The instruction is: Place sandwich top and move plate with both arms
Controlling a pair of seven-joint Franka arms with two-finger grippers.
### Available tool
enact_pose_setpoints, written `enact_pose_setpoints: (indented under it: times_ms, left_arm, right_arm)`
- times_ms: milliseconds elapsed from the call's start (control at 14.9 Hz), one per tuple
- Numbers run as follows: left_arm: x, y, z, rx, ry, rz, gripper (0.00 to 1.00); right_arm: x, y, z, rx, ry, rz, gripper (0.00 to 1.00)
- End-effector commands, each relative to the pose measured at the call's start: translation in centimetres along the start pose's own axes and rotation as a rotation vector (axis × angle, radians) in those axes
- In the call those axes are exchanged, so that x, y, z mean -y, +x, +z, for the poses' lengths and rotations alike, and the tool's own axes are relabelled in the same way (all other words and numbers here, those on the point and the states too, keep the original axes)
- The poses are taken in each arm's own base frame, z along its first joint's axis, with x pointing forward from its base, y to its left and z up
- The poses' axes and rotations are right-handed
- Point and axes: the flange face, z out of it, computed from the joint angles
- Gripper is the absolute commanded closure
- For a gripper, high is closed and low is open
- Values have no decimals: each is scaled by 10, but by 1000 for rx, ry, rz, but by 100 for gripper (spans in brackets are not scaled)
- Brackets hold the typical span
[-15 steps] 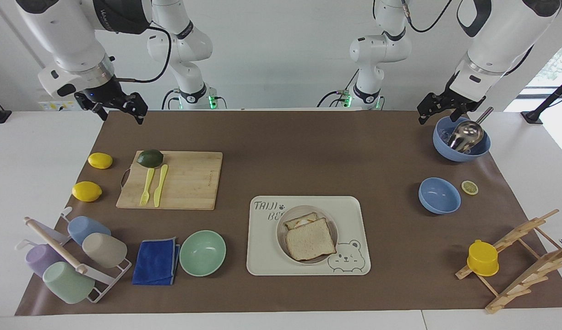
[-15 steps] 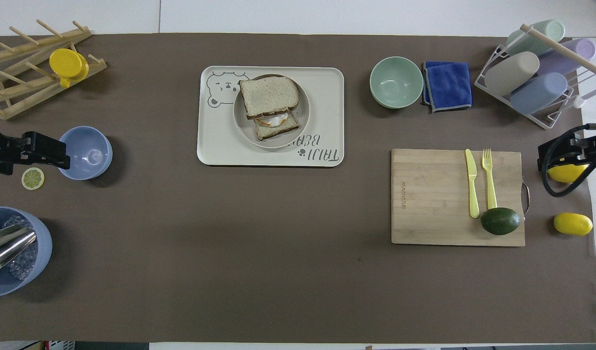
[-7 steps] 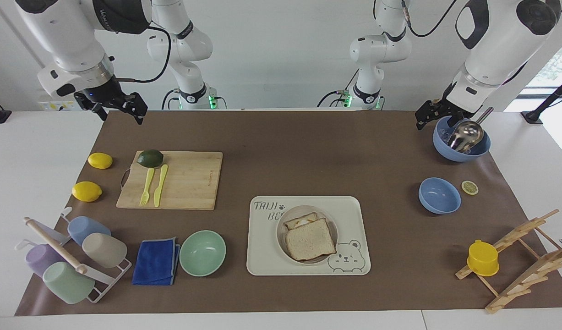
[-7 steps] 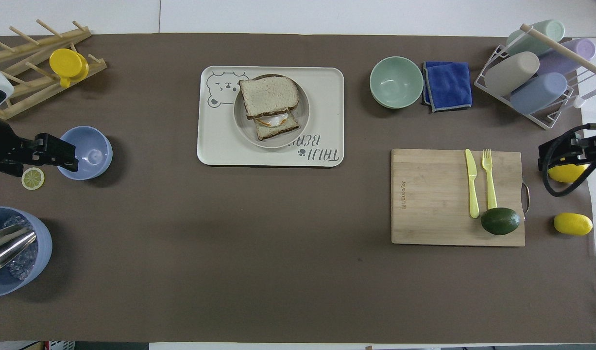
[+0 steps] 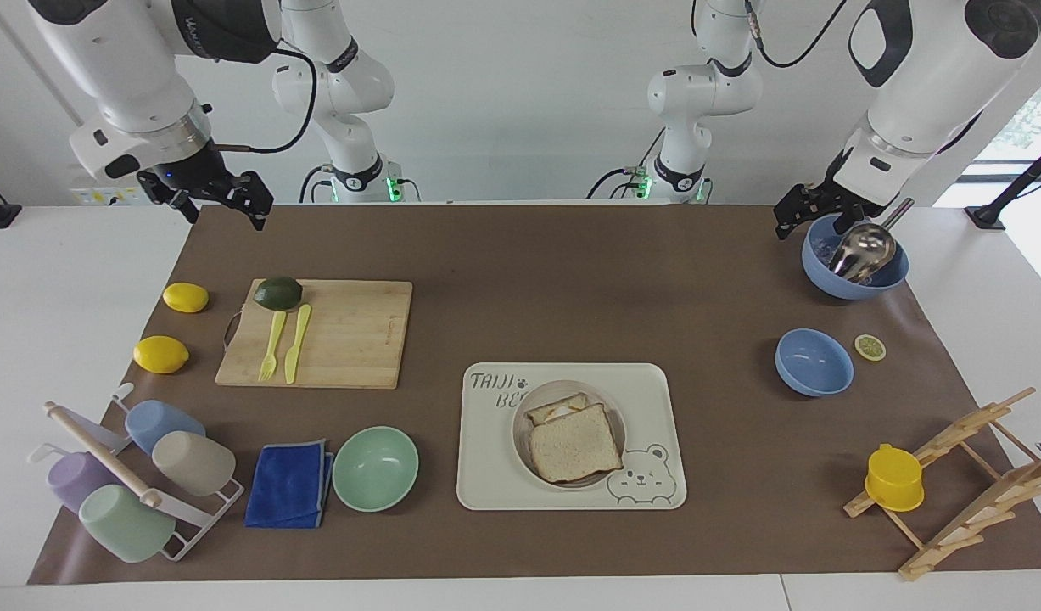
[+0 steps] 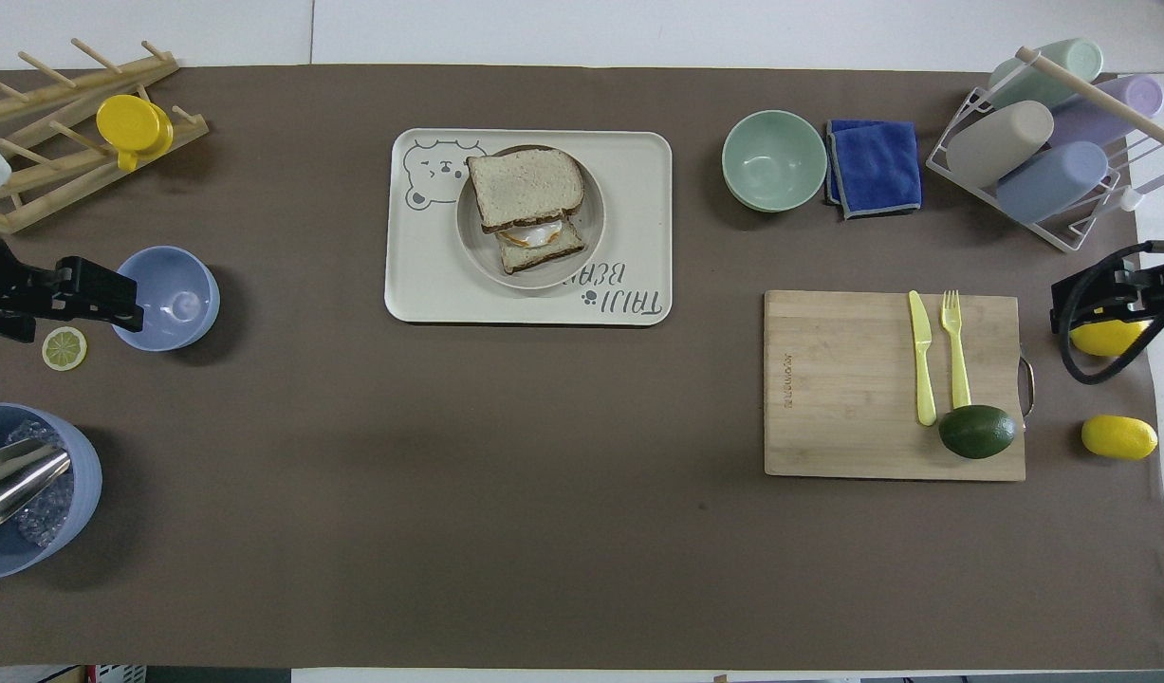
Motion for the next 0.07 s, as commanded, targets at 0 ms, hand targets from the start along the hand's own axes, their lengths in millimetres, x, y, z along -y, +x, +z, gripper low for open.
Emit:
enact_pose_setpoints:
  times_ms: [0]
  left_arm:
    - [6,-1,-4,-15,6,11,0]
  right_arm:
    - [-1,0,-4,-16,27,-11,0]
